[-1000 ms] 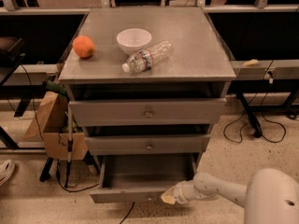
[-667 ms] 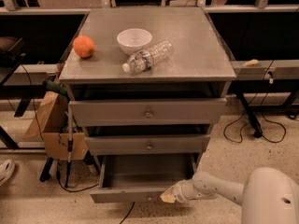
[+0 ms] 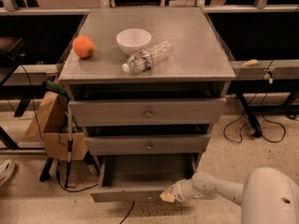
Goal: Close bottom drawer
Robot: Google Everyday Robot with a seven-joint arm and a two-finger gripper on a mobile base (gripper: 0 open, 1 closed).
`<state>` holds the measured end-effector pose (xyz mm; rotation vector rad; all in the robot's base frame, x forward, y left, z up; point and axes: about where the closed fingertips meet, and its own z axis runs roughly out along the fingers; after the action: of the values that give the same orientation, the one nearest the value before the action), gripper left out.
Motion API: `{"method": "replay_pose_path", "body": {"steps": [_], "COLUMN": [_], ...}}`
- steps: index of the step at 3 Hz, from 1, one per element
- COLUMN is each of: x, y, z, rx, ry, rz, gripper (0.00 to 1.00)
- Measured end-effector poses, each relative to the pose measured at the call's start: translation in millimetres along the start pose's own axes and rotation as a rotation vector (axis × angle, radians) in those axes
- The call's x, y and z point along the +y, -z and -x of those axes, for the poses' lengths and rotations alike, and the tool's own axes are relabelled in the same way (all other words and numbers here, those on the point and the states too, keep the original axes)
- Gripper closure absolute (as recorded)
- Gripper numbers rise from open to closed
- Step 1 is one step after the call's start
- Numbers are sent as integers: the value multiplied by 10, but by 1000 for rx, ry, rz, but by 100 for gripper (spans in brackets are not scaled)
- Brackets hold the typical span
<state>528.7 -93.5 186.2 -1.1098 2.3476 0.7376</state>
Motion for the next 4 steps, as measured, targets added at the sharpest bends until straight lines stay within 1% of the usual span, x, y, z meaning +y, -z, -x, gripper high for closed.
{"method": "replay_pose_path", "body": {"steps": [2, 3, 4], "x": [-92, -130, -86], "y": [35, 14, 25], "z": [71, 125, 89], "rx": [-17, -33, -33], "ry": [8, 15, 15], "rz": [-25, -30, -30], "gripper": [35, 11, 0]}}
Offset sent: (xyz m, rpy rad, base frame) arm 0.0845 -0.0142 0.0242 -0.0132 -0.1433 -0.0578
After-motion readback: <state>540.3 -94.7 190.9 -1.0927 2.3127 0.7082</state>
